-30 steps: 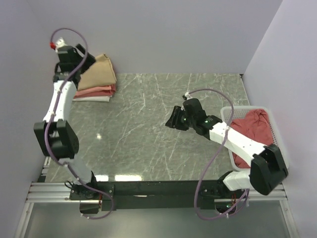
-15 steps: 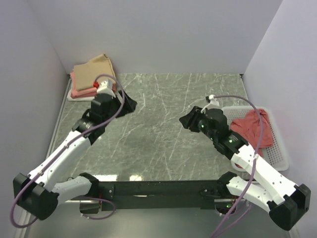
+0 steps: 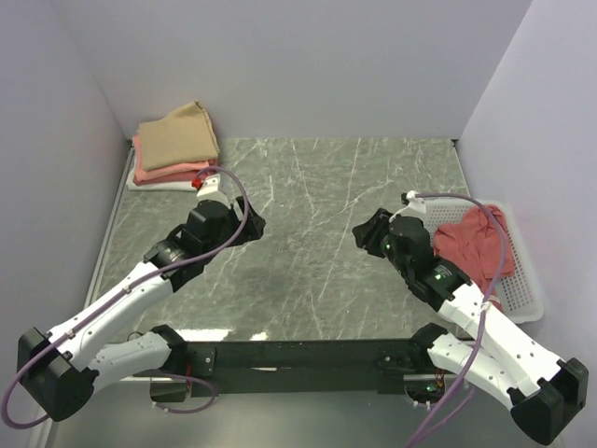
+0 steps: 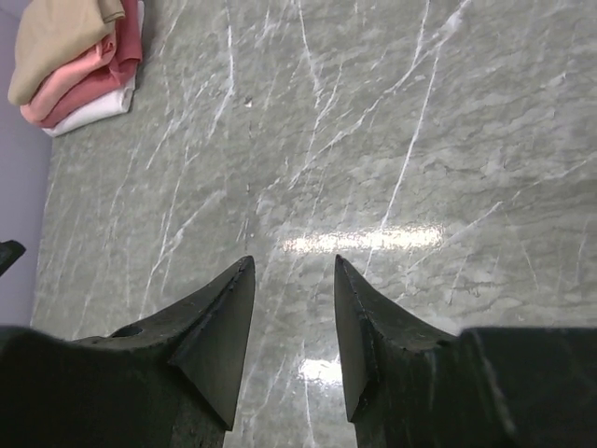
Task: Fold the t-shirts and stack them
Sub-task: Reset both grippers
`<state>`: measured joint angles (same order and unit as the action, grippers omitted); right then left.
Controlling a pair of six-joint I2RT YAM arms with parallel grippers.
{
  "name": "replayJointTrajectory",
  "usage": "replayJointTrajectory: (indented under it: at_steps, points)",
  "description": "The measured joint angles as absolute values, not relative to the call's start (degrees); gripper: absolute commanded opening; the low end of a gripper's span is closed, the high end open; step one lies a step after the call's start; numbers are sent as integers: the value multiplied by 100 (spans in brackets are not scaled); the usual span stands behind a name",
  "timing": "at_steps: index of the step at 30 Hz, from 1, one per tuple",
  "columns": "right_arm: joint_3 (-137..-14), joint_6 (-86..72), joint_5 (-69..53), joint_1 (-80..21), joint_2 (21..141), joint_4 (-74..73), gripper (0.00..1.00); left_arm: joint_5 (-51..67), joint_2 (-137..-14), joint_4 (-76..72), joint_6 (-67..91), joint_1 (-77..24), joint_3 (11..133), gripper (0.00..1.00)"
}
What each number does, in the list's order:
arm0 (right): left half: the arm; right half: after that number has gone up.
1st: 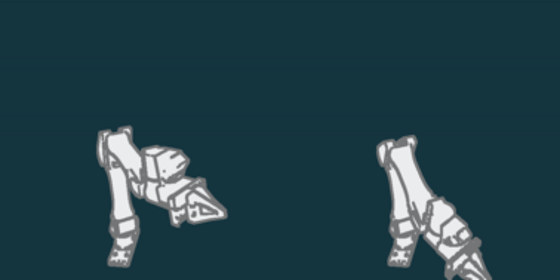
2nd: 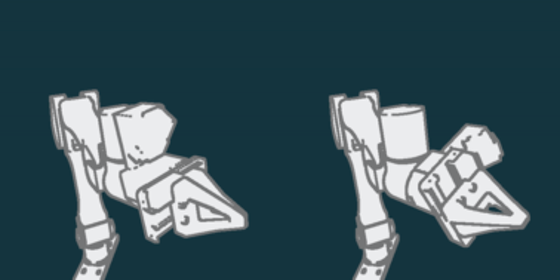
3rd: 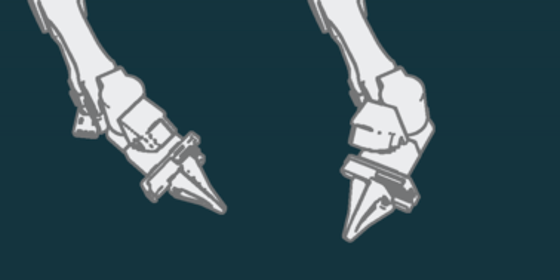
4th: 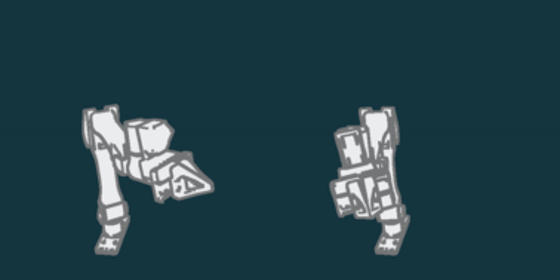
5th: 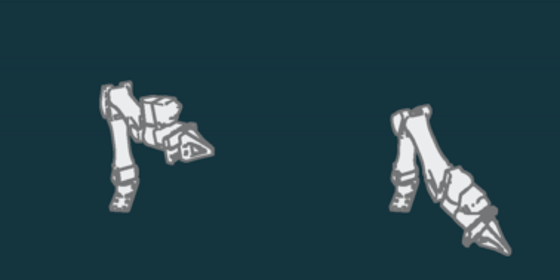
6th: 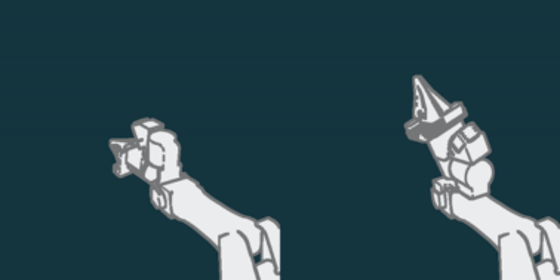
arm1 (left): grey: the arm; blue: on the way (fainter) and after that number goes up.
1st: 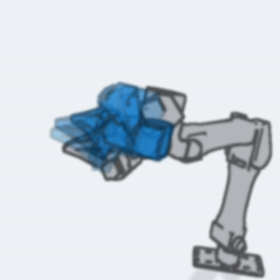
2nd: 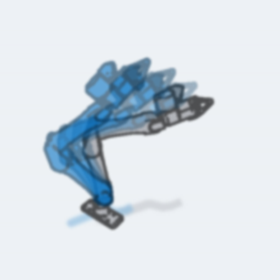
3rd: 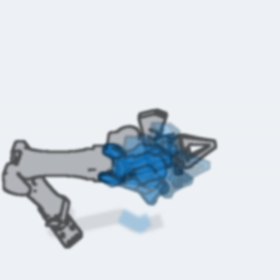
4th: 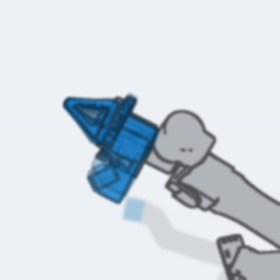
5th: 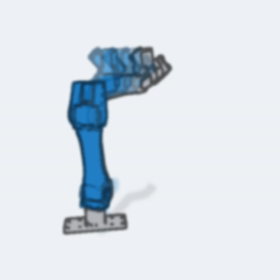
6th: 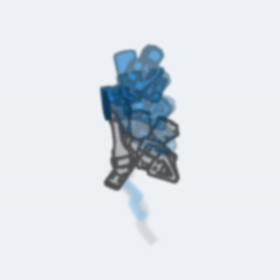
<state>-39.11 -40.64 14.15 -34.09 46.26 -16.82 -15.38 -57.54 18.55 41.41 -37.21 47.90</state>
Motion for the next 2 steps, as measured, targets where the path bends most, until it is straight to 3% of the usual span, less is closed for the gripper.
replayJointTrajectory:
  at_steps: [2]
  points:
    - [-3911, -4062, 1441, -3409, 4628, -1684, 47, -1538, -5719, 1879, 4121, -3721, 4827, 84]
